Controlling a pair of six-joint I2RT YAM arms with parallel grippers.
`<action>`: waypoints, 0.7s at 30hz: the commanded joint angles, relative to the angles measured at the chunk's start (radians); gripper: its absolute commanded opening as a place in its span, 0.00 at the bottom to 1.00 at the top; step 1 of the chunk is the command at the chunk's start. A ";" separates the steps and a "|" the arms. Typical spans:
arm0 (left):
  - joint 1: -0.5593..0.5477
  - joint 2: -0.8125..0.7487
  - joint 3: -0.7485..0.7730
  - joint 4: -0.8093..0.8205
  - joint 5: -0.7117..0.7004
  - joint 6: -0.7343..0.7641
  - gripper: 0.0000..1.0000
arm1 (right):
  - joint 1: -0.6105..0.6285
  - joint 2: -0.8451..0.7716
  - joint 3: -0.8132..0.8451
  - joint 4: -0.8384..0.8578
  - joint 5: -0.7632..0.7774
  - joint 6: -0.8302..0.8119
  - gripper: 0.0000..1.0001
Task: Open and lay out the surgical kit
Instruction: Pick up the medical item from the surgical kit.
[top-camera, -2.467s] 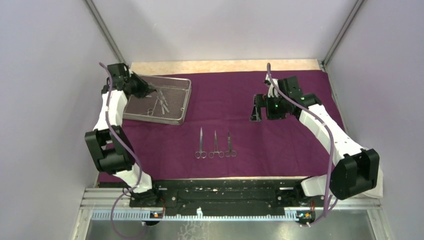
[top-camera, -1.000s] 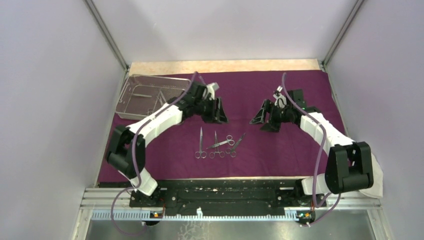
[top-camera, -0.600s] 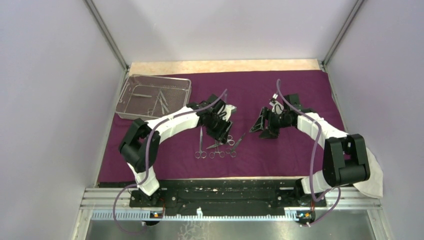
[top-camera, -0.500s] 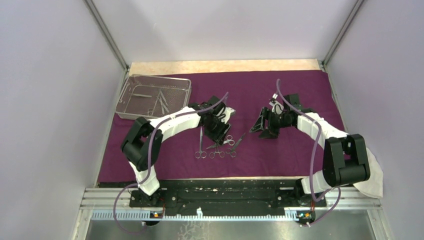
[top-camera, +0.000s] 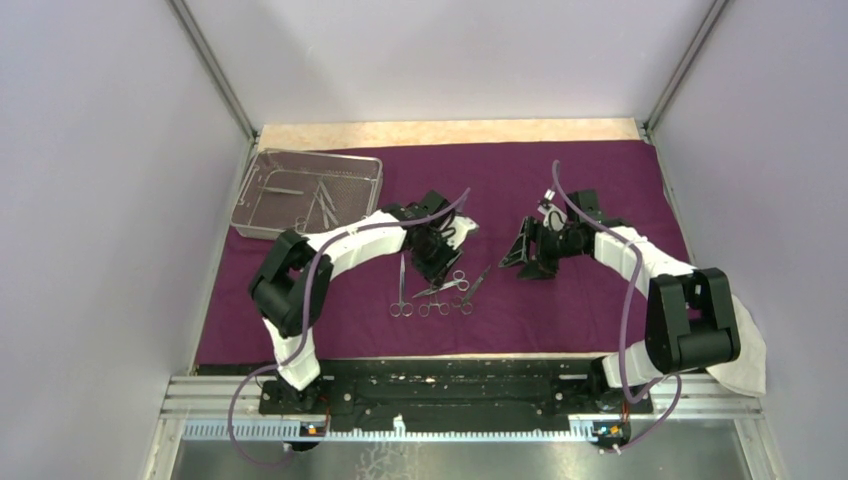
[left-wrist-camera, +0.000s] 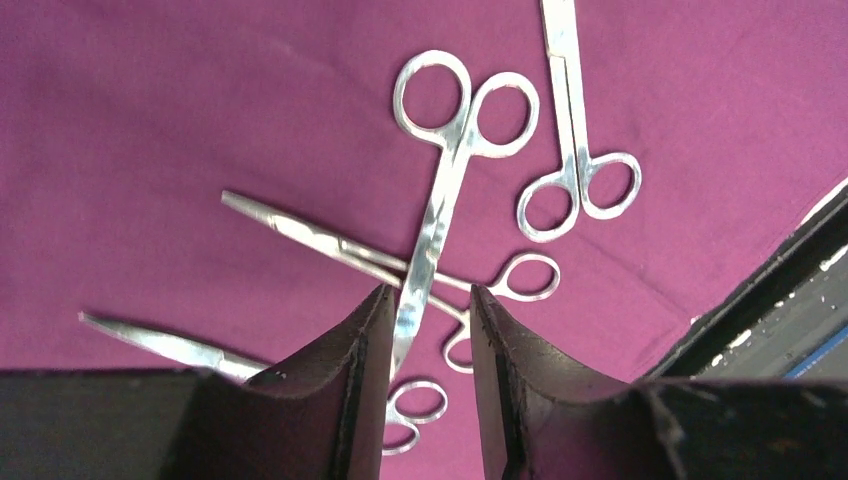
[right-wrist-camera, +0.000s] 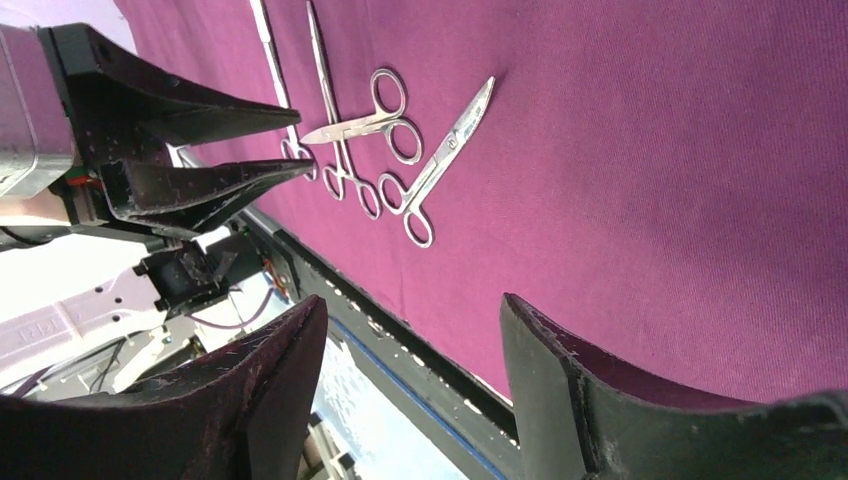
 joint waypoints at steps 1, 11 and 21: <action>-0.022 0.077 0.074 0.040 0.020 0.056 0.40 | 0.004 -0.039 -0.009 0.015 -0.010 0.001 0.64; -0.053 0.131 0.104 0.048 -0.079 0.108 0.42 | 0.005 -0.071 -0.031 0.015 -0.004 0.010 0.64; -0.124 0.162 0.094 0.035 -0.154 0.133 0.36 | 0.004 -0.070 -0.031 0.026 -0.004 0.016 0.63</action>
